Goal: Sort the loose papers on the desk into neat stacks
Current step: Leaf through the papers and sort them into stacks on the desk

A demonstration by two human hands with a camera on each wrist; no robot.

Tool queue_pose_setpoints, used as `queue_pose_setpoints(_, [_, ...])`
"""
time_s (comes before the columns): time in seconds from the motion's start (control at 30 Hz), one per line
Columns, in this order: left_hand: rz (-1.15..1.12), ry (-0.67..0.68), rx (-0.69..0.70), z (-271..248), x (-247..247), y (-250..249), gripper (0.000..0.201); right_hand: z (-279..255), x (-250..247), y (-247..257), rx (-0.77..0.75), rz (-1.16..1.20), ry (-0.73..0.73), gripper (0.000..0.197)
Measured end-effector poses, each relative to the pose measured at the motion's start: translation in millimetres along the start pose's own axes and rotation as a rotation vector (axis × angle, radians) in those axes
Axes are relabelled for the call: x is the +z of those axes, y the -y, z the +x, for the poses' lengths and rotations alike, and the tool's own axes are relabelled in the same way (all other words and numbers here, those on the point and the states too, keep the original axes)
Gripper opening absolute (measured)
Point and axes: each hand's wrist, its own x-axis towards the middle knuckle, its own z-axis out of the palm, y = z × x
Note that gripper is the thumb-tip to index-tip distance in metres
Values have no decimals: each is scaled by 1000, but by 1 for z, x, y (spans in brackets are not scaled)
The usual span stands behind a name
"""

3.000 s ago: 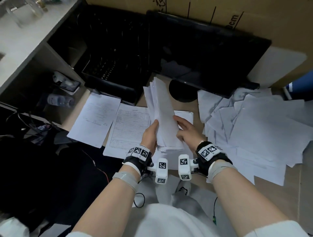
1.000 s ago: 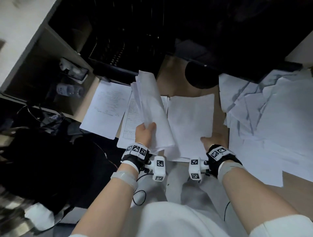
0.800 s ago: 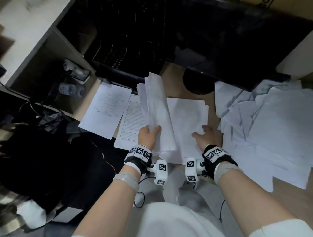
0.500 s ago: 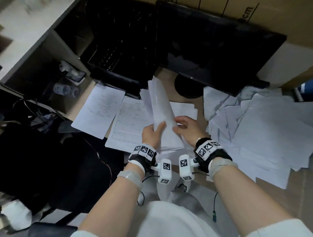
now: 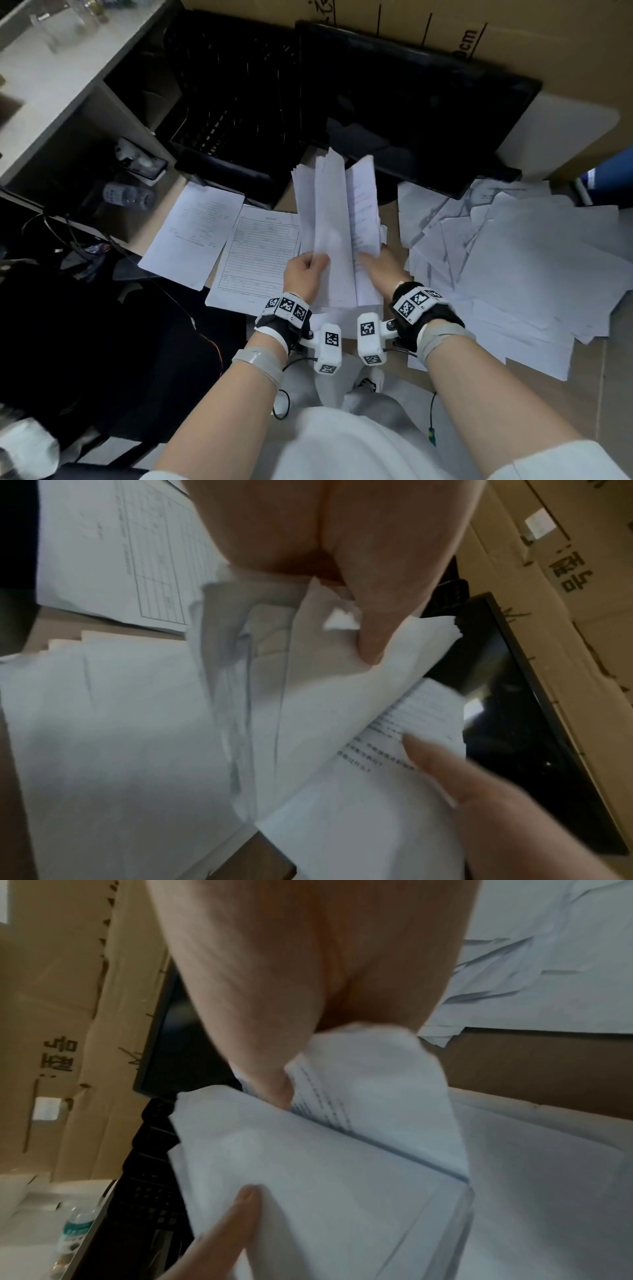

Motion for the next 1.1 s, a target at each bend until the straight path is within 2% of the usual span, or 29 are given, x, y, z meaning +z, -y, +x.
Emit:
queue_pose_setpoints(0.03, [-33,-12,-14,3,-4,3,46,3,-1,-5,17,-13,-58,37])
queue_pose_setpoints(0.1, [-85,-5,-37,5,-10,5,33,8,-3,-14,46,-34,-127,48])
queue_pose_setpoints(0.17, [-91,43,-72,3,-12,5,19,4,-1,-8,19,-66,-87,46])
queue_pose_setpoints(0.27, [-79,66,-128,8,-9,14,33,-3,5,5,-7,-102,-11,32])
queue_pose_setpoints(0.33, [-57,40,-151,15,-14,19,33,-6,9,8,-26,-80,-25,33])
queue_pose_setpoints(0.43, [-24,10,-149,24,-24,17,28,-4,13,8,-36,-22,-91,45])
queue_pose_setpoints(0.5, [-24,1,-126,28,-28,15,28,-6,16,14,21,-53,-117,69])
queue_pose_setpoints(0.53, [-29,-4,-114,30,-28,13,26,-6,16,16,49,-60,-133,74])
queue_pose_setpoints(0.6, [-40,-6,-95,34,-29,11,19,-6,18,23,53,-45,-151,71])
queue_pose_setpoints(0.7, [-73,34,-70,35,-30,5,16,-8,29,30,-55,-80,-103,61])
queue_pose_setpoints(0.8, [-190,103,-87,34,-27,-6,37,-5,36,34,-113,-112,-105,34])
queue_pose_setpoints(0.87, [-209,145,-72,31,-25,-16,50,-3,36,38,-108,-112,-108,29])
queue_pose_setpoints(0.9, [-197,161,-58,30,-25,-18,50,-3,35,41,-114,-126,-112,29])
queue_pose_setpoints(0.97, [-158,150,-49,30,-24,-17,33,0,32,39,-120,-159,-133,26])
queue_pose_setpoints(1.03, [-93,75,-53,33,-27,-13,13,5,28,30,-81,-145,-184,24])
queue_pose_setpoints(1.1, [-58,22,-74,36,-33,-7,11,10,24,15,2,-104,-282,42])
